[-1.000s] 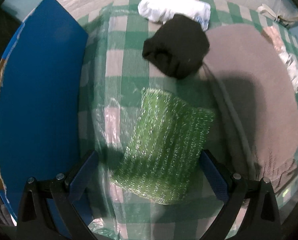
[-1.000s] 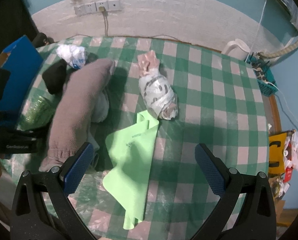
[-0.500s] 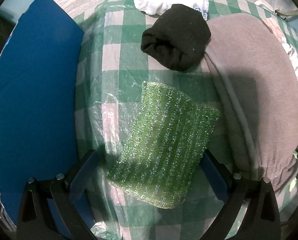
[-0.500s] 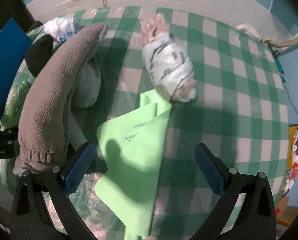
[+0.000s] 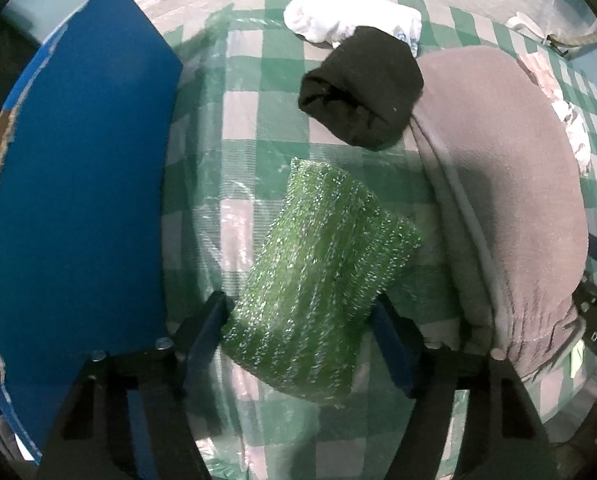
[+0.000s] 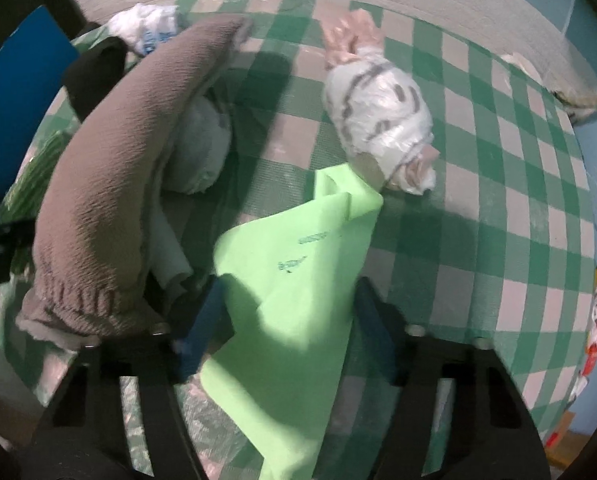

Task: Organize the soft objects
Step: 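Grasp the green mesh scrubber with the left tool while the right tool grasps the light-green cloth, then lift the green scrubber with the left tool while the right tool lifts the light-green cloth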

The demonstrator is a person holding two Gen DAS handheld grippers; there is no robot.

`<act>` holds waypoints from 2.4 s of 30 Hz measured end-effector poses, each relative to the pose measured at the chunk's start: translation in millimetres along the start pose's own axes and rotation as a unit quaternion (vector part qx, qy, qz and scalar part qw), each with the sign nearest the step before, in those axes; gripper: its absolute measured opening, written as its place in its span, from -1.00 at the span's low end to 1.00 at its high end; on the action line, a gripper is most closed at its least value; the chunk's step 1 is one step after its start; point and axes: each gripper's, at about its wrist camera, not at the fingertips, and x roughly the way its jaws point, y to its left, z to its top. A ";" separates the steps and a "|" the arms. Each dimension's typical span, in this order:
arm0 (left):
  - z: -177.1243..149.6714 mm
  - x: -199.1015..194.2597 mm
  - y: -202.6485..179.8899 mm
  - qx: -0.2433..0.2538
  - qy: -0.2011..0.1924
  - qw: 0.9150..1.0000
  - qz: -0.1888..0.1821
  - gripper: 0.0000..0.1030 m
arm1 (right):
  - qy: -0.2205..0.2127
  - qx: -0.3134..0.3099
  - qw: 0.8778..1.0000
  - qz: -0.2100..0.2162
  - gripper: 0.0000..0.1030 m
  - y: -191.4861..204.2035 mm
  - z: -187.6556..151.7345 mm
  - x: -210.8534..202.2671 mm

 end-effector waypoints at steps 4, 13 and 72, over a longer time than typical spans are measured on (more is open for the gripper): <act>-5.7 -6.4 10.7 0.002 -0.009 1.000 0.019 -0.09 | 0.005 -0.014 1.000 0.003 -0.72 7.6 -3.7 -3.9; 0.3 -30.3 25.6 -0.005 -0.026 1.000 0.010 -0.56 | 0.008 -0.008 1.000 0.007 -0.83 -4.3 5.2 -18.5; -26.1 -81.2 28.5 0.011 -0.073 0.997 -0.023 -0.59 | 0.019 -0.024 0.999 0.012 -0.29 14.0 29.7 11.3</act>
